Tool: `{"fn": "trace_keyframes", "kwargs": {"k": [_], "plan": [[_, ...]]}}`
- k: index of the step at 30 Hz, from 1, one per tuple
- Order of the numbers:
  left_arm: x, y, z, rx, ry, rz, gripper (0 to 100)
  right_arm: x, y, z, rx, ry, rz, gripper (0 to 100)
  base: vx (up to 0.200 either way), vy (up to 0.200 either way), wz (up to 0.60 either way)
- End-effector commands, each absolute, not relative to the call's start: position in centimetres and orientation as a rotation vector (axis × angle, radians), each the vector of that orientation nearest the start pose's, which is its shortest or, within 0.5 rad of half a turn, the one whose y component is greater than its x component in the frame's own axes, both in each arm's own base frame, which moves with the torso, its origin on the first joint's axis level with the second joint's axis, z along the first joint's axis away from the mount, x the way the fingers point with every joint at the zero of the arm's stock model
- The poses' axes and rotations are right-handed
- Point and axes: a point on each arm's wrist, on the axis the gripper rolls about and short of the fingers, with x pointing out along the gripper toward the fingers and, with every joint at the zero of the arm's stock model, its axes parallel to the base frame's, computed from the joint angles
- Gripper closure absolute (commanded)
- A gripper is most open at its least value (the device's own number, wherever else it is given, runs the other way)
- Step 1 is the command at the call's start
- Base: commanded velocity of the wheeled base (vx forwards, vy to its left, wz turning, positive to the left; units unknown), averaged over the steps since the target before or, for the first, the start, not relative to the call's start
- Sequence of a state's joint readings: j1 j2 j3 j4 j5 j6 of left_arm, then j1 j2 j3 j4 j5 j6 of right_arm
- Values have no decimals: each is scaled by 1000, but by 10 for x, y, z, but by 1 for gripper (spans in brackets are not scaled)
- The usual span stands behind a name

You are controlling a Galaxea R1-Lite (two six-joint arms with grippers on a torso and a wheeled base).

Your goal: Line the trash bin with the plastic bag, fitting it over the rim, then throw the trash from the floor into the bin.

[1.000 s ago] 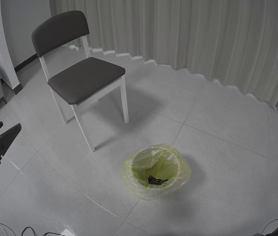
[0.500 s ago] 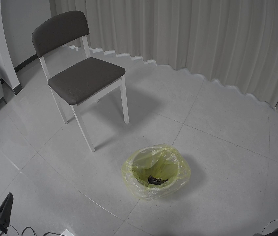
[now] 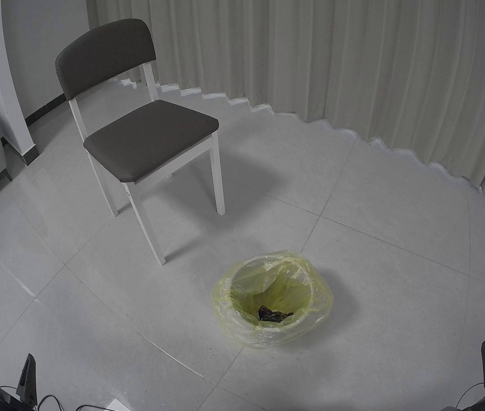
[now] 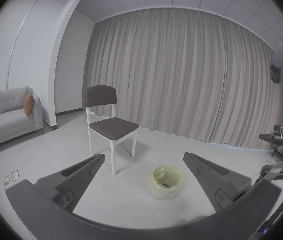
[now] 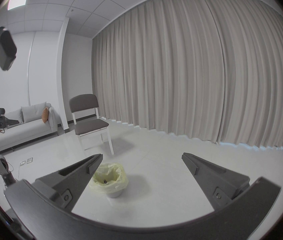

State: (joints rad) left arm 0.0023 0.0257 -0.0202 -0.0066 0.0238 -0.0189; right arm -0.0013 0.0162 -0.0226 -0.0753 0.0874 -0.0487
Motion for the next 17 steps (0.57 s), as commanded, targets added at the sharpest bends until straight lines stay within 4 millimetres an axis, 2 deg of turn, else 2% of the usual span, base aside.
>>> {"fn": "trace_keyframes", "kwargs": {"k": [1, 17], "plan": [[-23, 0, 75, -6, 2, -2, 0, -23, 1, 76, -15, 7, 40, 0, 0, 0, 0], [-23, 0, 76, -5, 0, 0, 0, -23, 0, 76, 23, -2, -9, 0, 0, 0, 0]]}}
